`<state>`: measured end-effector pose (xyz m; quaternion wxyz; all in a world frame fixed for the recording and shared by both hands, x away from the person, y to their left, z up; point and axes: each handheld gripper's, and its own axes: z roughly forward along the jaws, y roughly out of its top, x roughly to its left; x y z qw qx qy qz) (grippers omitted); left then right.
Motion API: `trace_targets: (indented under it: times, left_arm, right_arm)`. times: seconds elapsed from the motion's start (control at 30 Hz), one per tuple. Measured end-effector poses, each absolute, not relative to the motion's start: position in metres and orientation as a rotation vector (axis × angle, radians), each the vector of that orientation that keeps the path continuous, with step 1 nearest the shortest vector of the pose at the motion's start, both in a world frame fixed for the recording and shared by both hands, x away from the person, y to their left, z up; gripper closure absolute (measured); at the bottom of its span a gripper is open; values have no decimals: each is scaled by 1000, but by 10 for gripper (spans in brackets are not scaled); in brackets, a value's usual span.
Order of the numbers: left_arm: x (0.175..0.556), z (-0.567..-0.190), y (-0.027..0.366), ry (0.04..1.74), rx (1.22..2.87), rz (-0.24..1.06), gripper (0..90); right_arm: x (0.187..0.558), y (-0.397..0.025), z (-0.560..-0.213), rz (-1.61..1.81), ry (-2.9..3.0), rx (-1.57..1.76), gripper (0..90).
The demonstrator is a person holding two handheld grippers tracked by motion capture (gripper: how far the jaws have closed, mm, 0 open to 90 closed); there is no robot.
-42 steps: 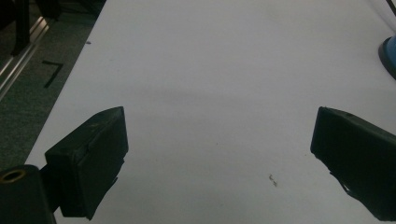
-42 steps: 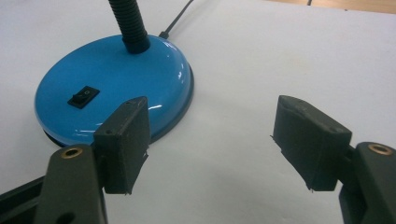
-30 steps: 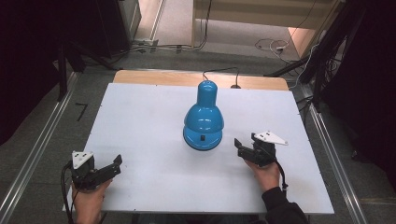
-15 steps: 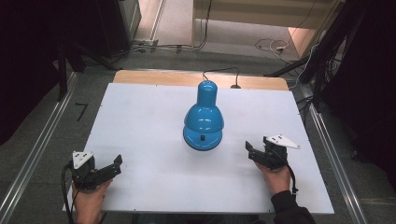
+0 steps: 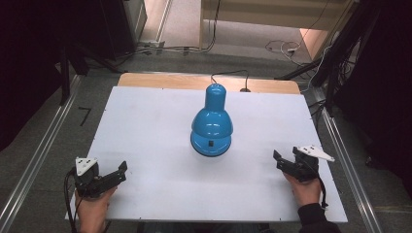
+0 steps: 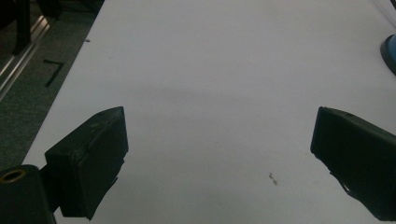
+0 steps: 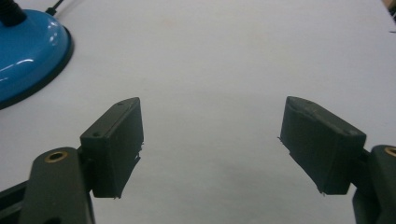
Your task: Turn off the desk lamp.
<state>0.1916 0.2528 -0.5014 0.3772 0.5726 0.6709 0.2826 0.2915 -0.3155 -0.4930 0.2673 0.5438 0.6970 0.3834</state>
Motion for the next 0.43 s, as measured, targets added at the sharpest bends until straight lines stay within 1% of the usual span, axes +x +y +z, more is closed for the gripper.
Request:
trace_targets:
  times: [0.3,0.4,0.43]
  left_arm:
    - [191,-501,253,1715,1465,722,48]
    - [192,-501,252,1715,1466,722,48]
    - [192,-501,251,1714,1467,724,48]
  right_arm:
    - [279,-357,-502,951,1839,1574,154]
    - [278,-369,-507,866,1863,1630,93]
    - [279,-371,-510,843,1882,1662,84]
